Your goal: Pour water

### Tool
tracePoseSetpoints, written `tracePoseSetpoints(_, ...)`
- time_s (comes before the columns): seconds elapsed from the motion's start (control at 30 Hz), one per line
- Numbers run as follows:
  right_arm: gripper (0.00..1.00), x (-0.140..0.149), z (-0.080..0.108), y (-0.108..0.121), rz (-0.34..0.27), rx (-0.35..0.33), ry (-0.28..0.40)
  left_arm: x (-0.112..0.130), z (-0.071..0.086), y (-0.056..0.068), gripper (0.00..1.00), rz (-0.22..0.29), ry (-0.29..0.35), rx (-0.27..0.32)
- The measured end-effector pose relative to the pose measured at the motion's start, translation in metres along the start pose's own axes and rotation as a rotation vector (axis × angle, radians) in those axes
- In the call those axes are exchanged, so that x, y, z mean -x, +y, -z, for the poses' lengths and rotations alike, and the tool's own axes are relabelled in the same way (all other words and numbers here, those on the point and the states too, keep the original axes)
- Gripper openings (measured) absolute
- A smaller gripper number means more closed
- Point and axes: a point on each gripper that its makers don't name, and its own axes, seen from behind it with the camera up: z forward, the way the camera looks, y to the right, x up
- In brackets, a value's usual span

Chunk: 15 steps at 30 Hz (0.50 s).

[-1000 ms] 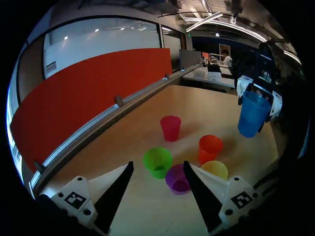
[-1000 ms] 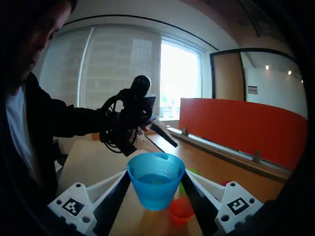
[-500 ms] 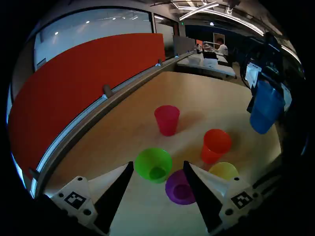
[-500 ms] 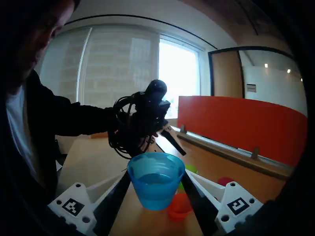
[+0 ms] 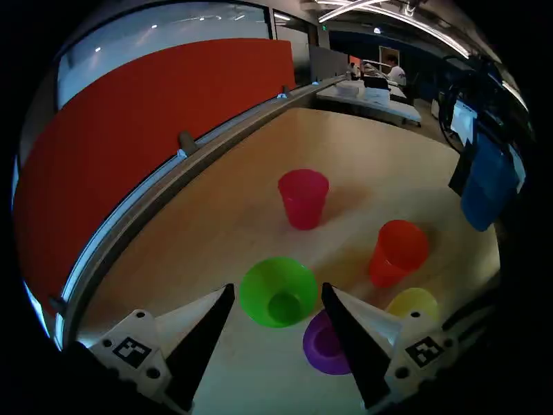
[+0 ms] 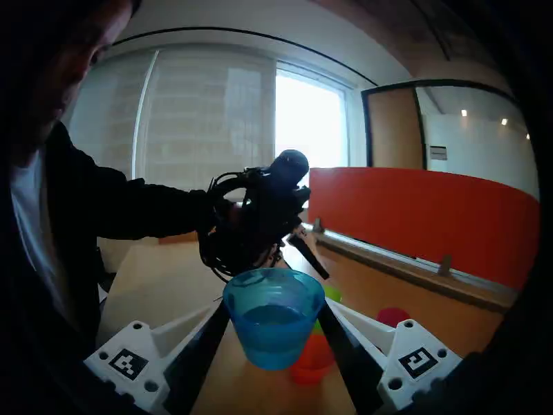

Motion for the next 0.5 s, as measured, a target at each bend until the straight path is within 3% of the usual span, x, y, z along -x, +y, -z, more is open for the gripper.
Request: tracePoseSetpoints(0.5,0.90,0.005,0.001,0.004,-0.006,0.002,0.002,0.008,-0.012,-0.001,0.94,0.010,-0.058,-0.002)
